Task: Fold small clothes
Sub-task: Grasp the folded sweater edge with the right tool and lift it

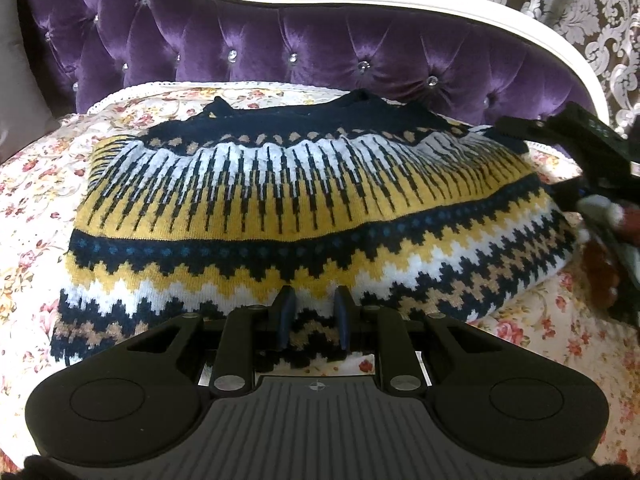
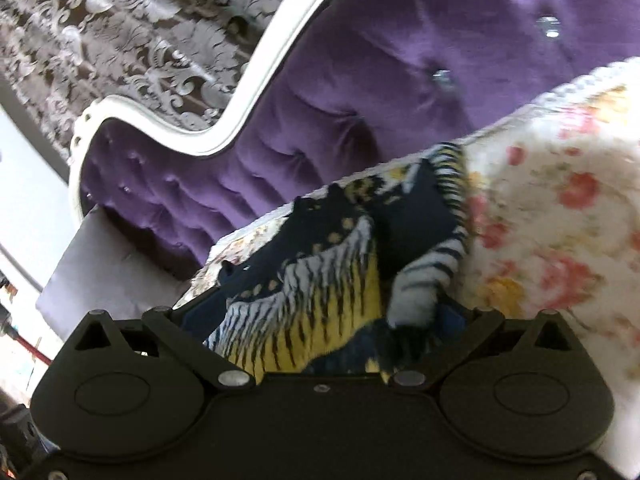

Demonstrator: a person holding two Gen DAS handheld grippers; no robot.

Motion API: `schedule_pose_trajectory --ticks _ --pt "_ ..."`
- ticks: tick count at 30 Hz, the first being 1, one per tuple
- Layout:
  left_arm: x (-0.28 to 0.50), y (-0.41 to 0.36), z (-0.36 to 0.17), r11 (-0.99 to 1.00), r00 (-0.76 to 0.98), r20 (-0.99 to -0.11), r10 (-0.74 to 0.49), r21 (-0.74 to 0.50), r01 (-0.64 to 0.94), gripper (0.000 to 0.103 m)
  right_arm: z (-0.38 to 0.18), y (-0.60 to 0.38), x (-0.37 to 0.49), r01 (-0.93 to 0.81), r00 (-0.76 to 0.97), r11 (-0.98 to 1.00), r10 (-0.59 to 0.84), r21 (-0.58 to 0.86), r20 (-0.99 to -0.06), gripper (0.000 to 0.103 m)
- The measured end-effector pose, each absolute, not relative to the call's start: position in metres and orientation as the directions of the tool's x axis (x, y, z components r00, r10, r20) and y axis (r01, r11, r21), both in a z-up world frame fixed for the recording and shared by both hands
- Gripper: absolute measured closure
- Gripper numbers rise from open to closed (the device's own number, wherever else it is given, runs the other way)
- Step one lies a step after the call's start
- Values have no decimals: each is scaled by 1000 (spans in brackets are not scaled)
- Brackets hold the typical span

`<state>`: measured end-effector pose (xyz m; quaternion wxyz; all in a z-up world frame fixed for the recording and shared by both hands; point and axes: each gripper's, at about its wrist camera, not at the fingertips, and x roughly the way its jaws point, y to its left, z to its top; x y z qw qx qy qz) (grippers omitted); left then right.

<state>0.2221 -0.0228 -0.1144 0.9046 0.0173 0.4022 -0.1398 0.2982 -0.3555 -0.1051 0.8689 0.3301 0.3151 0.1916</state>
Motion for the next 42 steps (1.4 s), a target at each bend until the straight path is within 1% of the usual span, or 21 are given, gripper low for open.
schedule_pose_trajectory --ticks 3,4,5,6,7,8,11,13,15,18,21,22,26,29,31,33,38,42 --pt "225 -19 -113 952 627 -732 -268 -102 288 82 -109 -352 306 -181 719 678 585 713 -375 0" --pt "227 -17 -111 948 616 -736 -280 -112 297 82 -109 -351 308 -191 715 677 592 711 -372 4" --pt "230 -16 -108 944 605 -741 -292 -122 306 82 -109 -349 309 -196 708 684 594 702 -381 10" --pt "234 -14 -105 940 598 -741 -305 -134 313 82 -111 -347 311 -196 695 693 597 694 -400 33" --pt "240 -12 -100 940 604 -733 -313 -147 309 82 -116 -346 313 -187 676 684 610 705 -413 59" --pt "245 -11 -95 943 619 -722 -310 -154 294 82 -121 -345 316 -170 657 672 623 721 -425 67" --pt "264 -14 -78 947 669 -673 -315 -180 265 82 -122 -345 314 -171 660 676 619 716 -426 67" --pt "281 -24 -74 949 676 -669 -308 -170 264 82 -121 -345 312 -174 664 685 612 707 -430 67" --pt "296 -38 -77 955 677 -681 -281 -131 264 82 -121 -345 312 -173 666 685 611 707 -429 67" --pt "315 -54 -89 957 658 -705 -264 -104 272 82 -122 -345 312 -166 669 679 610 716 -424 69" --pt "327 -64 -107 958 627 -745 -226 -52 283 82 -122 -344 313 -161 671 679 608 717 -424 70" --pt "328 -66 -109 958 640 -737 -217 -33 286 82 -122 -345 313 -160 671 676 608 719 -423 70" --pt "332 -67 -105 962 619 -758 -205 -38 271 82 -123 -346 313 -151 673 674 606 723 -424 72" --pt "325 -53 -93 967 641 -735 -220 -77 244 82 -123 -346 312 -150 675 673 605 725 -422 73" --pt "314 -36 -83 975 687 -696 -208 -92 202 82 -124 -347 311 -150 677 674 603 723 -422 73" --pt "304 -19 -78 980 707 -681 -192 -90 179 82 -123 -346 311 -150 678 677 601 721 -423 73" --pt "288 23 -82 989 718 -683 -137 -59 134 82 -123 -345 311 -150 680 681 597 716 -426 73" --pt "285 55 -94 993 702 -703 -116 -89 75 82 -122 -344 311 -149 681 687 593 711 -429 73"
